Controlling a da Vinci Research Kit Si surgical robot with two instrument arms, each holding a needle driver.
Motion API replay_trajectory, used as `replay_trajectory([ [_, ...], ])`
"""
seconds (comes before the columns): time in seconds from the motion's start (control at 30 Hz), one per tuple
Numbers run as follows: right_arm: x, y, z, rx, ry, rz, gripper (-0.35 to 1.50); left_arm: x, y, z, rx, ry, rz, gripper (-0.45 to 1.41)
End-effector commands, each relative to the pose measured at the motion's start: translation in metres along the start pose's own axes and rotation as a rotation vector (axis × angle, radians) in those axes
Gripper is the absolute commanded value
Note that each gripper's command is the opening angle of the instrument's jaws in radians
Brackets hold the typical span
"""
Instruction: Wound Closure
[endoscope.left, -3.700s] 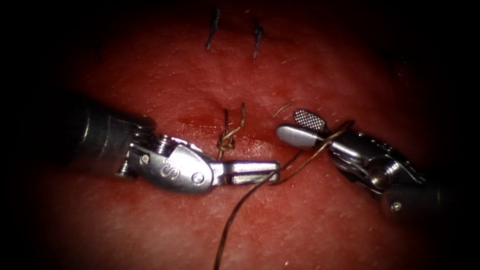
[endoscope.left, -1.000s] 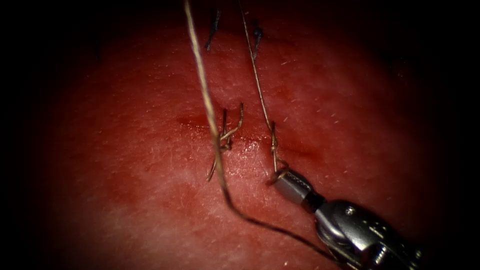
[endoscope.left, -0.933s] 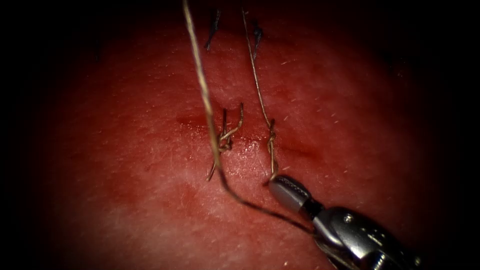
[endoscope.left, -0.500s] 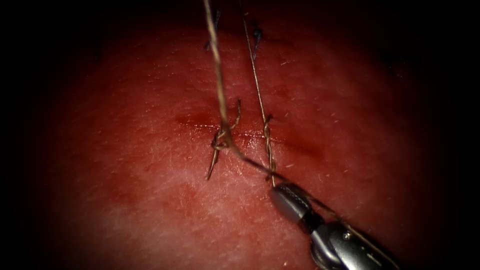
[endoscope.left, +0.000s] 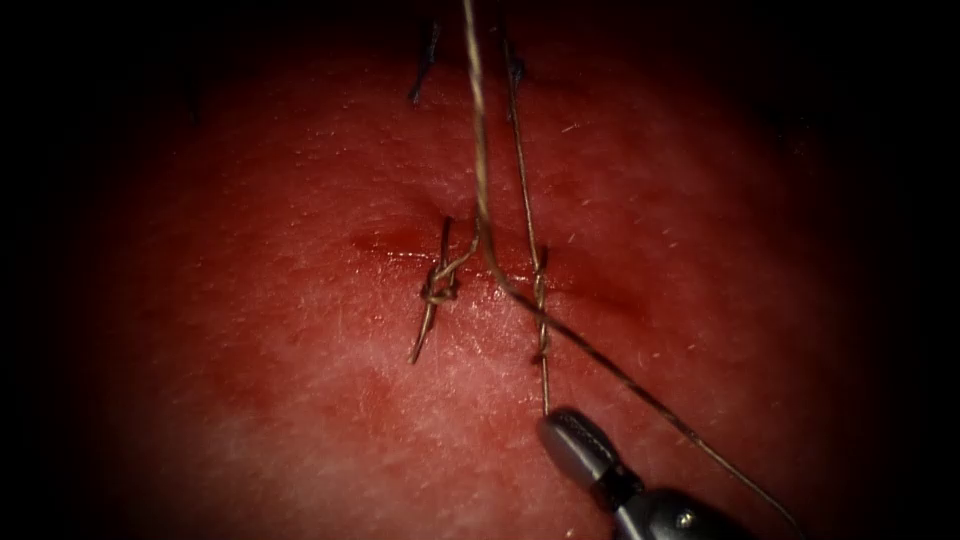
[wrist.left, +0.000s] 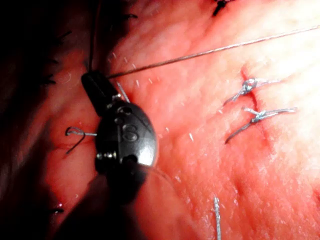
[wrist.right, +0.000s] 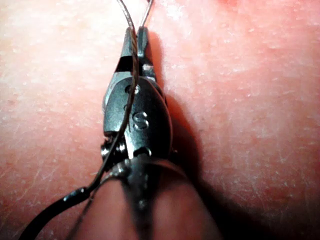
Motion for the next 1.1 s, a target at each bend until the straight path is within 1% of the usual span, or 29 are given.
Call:
replay_trajectory([
  [0.03, -0.0014, -0.0009, 0.0, 0.004, -0.003, 0.003, -0.35, 0.0009, -0.0001, 0.0009, 0.004, 0.004, 0.005, -0.45],
  [0.23, -0.0018, -0.0014, -0.0004, 0.003, -0.001, 0.005, -0.35, 0.0031, 0.0003, 0.0017, -0.006, 0.018, 0.02, -0.45],
  [0.37, -0.0018, -0.0014, -0.0005, 0.0, -0.001, 0.006, -0.35, 0.0044, -0.0001, 0.0021, -0.008, 0.025, 0.017, -0.45],
  [0.6, -0.0019, -0.0014, -0.0004, -0.001, 0.0, 0.011, -0.35, 0.0045, 0.0003, 0.0021, -0.009, 0.029, 0.019, -0.45],
  [0.67, -0.0015, -0.0012, -0.0004, -0.001, -0.002, 0.014, -0.35, 0.0045, -0.0004, 0.0019, -0.013, 0.033, 0.002, -0.45],
  [0.7, -0.0013, -0.0011, -0.0004, -0.002, 0.012, 0.017, -0.35, 0.0045, -0.0008, 0.0018, -0.006, 0.028, -0.004, -0.45],
  [0.83, -0.0004, -0.0004, -0.0002, 0.026, 0.054, -0.008, -0.35, 0.0036, -0.003, 0.0013, 0.039, -0.001, -0.036, -0.45],
  [0.9, 0.0003, 0.0001, 0.0001, 0.022, 0.08, -0.029, 0.86, 0.0024, -0.0051, 0.0006, 0.083, -0.03, -0.049, -0.45],
  [0.93, 0.0005, 0.0002, 0.0001, 0.02, 0.085, -0.034, 1.03, 0.0019, -0.0058, 0.0004, 0.095, -0.039, -0.054, -0.45],
  [0.97, 0.0006, 0.0001, 0.0001, 0.028, 0.088, -0.069, 1.26, 0.0007, -0.0075, -0.0004, 0.121, -0.057, -0.066, -0.45],
  [1.0, 0.0006, -0.0001, 0.0, 0.053, 0.098, -0.105, 1.4, -0.0004, -0.009, -0.0012, 0.147, -0.075, -0.077, -0.45],
  [1.03, 0.0006, -0.0001, 0.0, 0.053, 0.098, -0.105, 1.4, -0.0004, -0.009, -0.0012, 0.147, -0.075, -0.077, -0.45],
  [1.1, 0.0004, -0.0006, -0.0003, 0.094, 0.113, -0.108, 1.47, -0.0019, -0.0107, -0.0022, 0.179, -0.097, -0.09, -0.45],
])
